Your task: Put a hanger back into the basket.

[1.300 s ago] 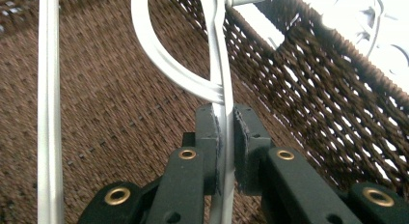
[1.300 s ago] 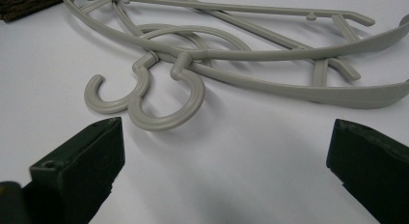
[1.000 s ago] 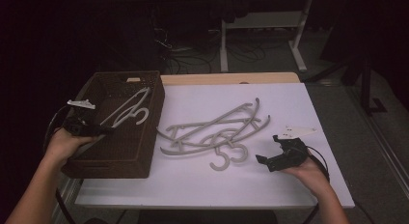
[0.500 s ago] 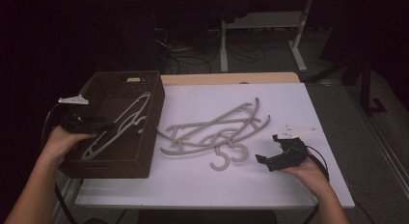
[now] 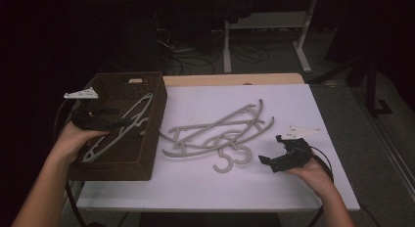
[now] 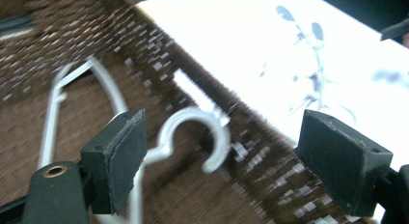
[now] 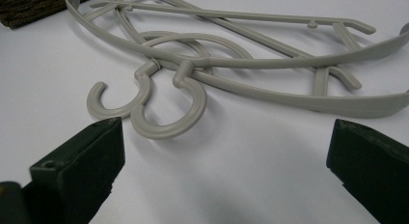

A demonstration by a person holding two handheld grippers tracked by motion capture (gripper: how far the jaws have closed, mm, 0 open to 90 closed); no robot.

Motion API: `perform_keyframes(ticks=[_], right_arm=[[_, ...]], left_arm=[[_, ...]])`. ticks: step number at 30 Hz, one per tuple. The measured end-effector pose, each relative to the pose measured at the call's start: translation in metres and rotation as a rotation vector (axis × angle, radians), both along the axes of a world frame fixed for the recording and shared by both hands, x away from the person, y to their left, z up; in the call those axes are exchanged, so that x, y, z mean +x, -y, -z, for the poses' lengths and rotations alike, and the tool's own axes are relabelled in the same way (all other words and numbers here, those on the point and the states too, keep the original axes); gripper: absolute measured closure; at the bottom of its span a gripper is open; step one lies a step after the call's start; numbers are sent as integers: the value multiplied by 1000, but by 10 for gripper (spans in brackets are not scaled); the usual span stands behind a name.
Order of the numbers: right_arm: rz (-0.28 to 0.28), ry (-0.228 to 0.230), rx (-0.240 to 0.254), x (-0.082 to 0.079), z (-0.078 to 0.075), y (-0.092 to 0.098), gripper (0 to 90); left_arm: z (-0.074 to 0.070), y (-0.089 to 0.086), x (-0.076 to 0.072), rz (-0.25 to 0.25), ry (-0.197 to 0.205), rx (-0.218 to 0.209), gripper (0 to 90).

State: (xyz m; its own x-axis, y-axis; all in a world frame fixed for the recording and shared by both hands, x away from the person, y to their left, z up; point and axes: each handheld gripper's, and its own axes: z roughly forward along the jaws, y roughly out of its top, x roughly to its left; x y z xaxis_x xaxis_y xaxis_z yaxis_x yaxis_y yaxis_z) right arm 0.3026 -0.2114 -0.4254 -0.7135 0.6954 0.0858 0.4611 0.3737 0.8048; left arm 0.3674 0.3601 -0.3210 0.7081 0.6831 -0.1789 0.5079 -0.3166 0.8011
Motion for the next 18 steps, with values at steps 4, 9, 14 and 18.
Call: perform_keyframes(ticks=[4,9,14,18], right_arm=[[-7,-1,6,1,0,-1,0],[-8,-3,12,2,-1,-1,0],[-7,0,14,2,-1,0,0],[-5,-4,12,2,-1,0,0]], left_arm=[[-10,19,-4,32,24,-34,157],[-20,47,-5,81,48,-58,134],[-25,80,-6,141,62,-83,125],[-24,106,-5,182,66,-93,126]])
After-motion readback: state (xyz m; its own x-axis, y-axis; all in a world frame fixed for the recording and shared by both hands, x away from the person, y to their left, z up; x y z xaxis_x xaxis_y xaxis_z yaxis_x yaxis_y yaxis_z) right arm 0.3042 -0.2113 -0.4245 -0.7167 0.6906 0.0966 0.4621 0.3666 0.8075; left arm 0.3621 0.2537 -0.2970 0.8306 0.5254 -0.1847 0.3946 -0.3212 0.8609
